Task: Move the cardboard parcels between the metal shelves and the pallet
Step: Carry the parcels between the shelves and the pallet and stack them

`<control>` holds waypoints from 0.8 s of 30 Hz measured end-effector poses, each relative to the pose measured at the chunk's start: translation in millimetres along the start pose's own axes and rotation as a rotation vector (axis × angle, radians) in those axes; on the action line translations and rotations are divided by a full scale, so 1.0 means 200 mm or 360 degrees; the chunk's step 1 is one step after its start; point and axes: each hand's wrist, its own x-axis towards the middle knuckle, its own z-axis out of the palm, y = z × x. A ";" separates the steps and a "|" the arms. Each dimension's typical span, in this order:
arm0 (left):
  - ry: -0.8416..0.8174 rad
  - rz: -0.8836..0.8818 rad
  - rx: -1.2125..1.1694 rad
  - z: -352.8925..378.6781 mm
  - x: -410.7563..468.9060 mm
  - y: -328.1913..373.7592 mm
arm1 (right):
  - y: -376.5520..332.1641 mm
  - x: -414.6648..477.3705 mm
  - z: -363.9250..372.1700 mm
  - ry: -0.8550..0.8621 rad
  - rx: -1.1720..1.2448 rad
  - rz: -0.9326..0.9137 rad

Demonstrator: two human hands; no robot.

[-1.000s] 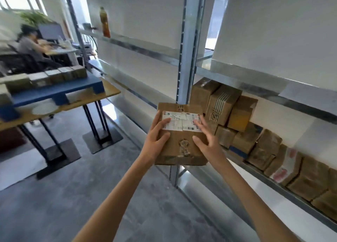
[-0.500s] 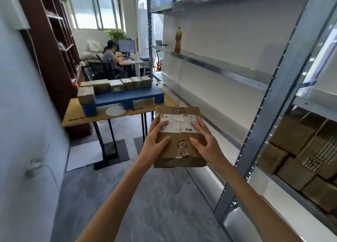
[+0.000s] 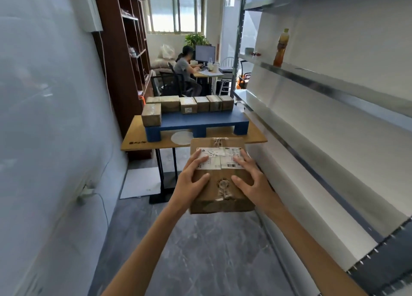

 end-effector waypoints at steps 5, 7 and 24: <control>0.0091 -0.0017 0.0038 -0.02 0.39 -0.17 | 0.26 0.47 0.13 -0.0052 0.0177 -0.0069; 0.0110 -0.0020 0.0073 -0.02 0.57 -0.22 | 0.36 0.65 0.16 -0.0059 0.0182 -0.0071; 0.0276 -0.0220 0.0149 -0.28 1.67 -0.86 | 0.83 1.93 0.69 -0.0276 0.0479 -0.0036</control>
